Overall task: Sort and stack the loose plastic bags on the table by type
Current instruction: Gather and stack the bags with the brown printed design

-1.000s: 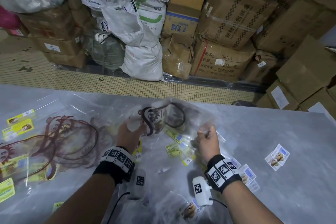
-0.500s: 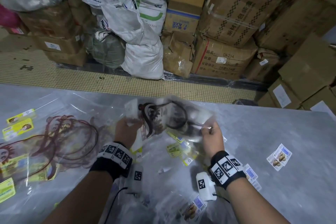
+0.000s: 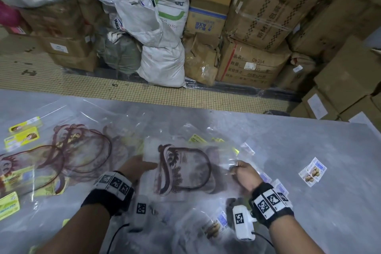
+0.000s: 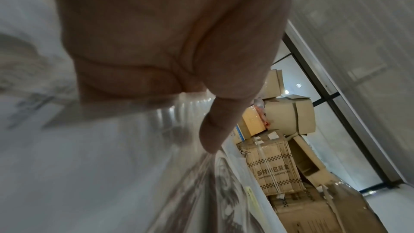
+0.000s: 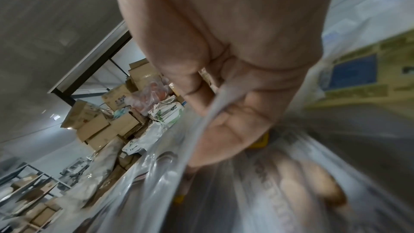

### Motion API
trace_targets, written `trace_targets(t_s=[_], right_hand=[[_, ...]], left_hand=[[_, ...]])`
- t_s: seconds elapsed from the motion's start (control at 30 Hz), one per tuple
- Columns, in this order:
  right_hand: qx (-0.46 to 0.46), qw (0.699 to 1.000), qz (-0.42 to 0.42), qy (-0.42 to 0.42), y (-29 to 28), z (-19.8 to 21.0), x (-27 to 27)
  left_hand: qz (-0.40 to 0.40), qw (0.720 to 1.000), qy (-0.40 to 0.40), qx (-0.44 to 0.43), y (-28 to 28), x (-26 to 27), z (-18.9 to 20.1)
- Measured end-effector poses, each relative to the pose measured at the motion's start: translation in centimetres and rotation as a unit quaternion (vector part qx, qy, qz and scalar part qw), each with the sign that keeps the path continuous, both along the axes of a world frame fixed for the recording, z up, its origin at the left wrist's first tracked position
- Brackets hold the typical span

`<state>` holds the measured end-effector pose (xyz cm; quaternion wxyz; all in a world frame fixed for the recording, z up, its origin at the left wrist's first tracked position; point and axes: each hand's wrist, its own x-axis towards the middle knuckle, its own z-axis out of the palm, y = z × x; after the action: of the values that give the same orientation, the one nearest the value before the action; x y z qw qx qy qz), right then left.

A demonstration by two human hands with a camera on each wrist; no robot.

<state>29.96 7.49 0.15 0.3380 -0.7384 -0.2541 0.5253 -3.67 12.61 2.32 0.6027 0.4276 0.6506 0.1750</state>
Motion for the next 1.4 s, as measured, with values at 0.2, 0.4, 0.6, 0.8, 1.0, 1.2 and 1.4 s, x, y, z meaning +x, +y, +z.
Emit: trace_targets(t_s=[0.2,0.4,0.6,0.8,1.0,1.2,1.4], right_hand=[[-0.007,1.000,-0.004,-0.011,-1.5,0.5,-0.9],[-0.007,0.995,-0.086,0.047,-3.1,0.9,-2.0],[-0.010,0.978,-0.150,0.144,-4.9,0.3,-4.5],[-0.018,0.973,-0.193,0.123,-5.9,0.7,-7.4],[-0.017,0.970,-0.174,0.169,-7.6,2.1,-9.3],[-0.038,0.968,-0.113,0.222,-10.0,2.5,-9.3],[-0.034,0.978,-0.042,0.200,-11.8,2.7,-8.8]], left_hand=[[0.052,0.997,-0.060,0.020,-1.3,-0.3,0.4],[0.207,0.899,-0.374,-0.092,-3.2,-1.3,0.7],[0.344,0.784,-0.513,-0.062,-6.0,0.5,-0.9],[0.320,0.825,-0.456,-0.097,-7.7,5.2,-0.9],[0.282,0.934,-0.220,-0.025,-8.3,7.8,-1.7],[0.302,0.943,-0.141,0.027,-6.9,7.0,-3.0],[0.278,0.937,-0.210,0.001,-7.6,6.2,-1.4]])
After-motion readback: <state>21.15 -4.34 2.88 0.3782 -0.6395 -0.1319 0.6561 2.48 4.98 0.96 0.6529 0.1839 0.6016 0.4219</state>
